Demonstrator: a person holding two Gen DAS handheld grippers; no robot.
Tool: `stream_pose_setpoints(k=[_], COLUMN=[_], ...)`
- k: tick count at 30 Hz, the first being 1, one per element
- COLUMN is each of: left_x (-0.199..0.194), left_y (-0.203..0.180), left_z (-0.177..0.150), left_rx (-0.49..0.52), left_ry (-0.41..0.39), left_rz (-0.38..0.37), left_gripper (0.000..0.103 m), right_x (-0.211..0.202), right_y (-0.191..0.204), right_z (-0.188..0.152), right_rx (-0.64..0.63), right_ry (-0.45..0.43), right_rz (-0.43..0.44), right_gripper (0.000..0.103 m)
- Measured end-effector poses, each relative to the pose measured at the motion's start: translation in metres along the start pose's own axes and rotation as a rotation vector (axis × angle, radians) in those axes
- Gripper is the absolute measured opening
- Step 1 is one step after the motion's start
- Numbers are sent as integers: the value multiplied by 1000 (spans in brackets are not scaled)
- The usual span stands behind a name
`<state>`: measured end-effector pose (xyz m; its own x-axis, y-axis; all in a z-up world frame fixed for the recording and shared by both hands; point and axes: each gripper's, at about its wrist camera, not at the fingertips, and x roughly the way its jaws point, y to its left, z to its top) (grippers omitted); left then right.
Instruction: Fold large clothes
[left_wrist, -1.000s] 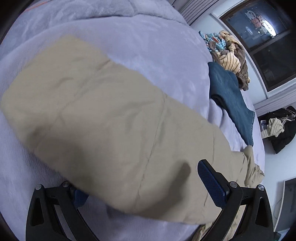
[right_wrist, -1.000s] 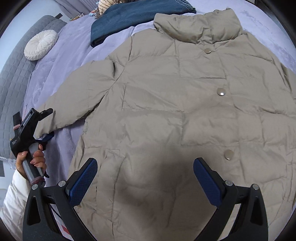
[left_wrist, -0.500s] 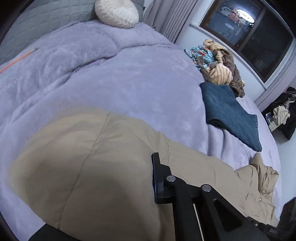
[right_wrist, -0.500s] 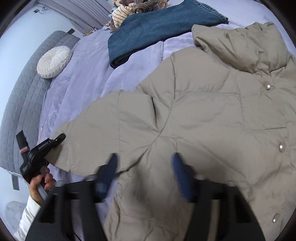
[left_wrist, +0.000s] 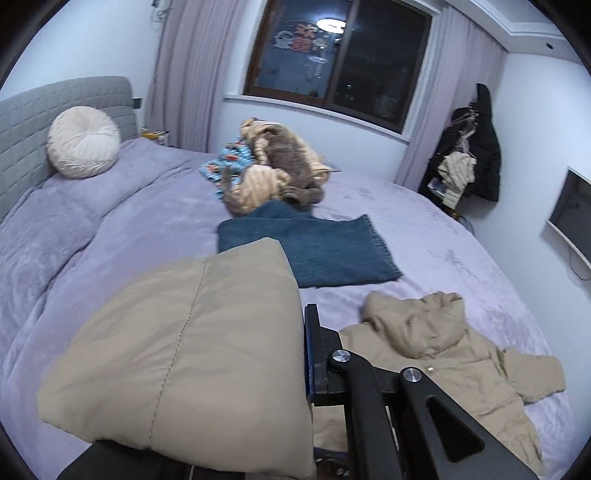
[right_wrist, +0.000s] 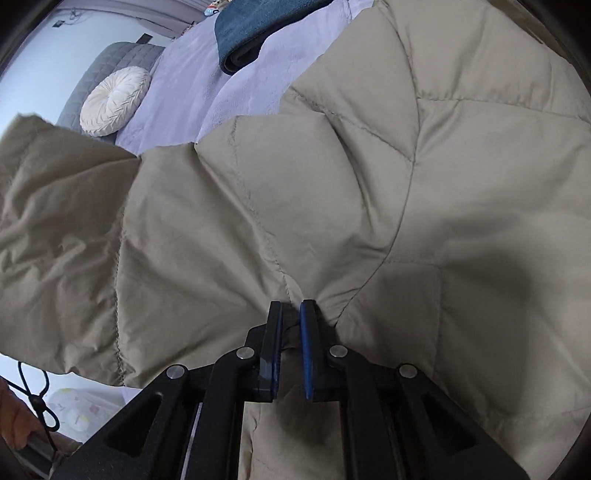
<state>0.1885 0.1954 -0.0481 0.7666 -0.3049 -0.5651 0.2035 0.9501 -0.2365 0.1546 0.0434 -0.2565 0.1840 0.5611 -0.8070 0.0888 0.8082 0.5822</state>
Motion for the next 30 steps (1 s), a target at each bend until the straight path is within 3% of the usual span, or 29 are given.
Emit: stream_pose_setpoints(k=[3,7,12,15,19,21,22,23,25,30], left_x=[21,64,135,168,174,166,162,159,142,93], left_y=[-65,-147,-217,-229,-239,-241,-240,-236,-231,-182], left_z=[2,-23,-95,-136,-165,-167,-166,-163,-155,-133], left_rx=[52,147,284,352,453,464,452,439,439,373], left_ry=[35,130,312,407,414,414,415,394,326,290], left_rz=[-85,-140,-100,-53,7,-12,-38,-48,-42,-45], left_gripper=[9,9,10,10,11,33,75,103,103,103], right_x=[-40,-113,-200,-229,-239,-241,-244,-245,-246,-246], right_y=[-13,-55,-122,-154,-182,-192,-192,-194,-197,-181], right_z=[-9,-27,-49,-60,-69,-73,-72,-65,-56,-47], right_rx=[-8,-6,43,81,128,144,152,158,164,105], right_ry=[-26,-128,-249,-288,-296,-298,-301,-304,-308,-310], right_rz=[58,-10,-166,-214,-236,-235,-233,-232,-231,-250], right_gripper=[10,11,11,11,11,11,11,11,11,13])
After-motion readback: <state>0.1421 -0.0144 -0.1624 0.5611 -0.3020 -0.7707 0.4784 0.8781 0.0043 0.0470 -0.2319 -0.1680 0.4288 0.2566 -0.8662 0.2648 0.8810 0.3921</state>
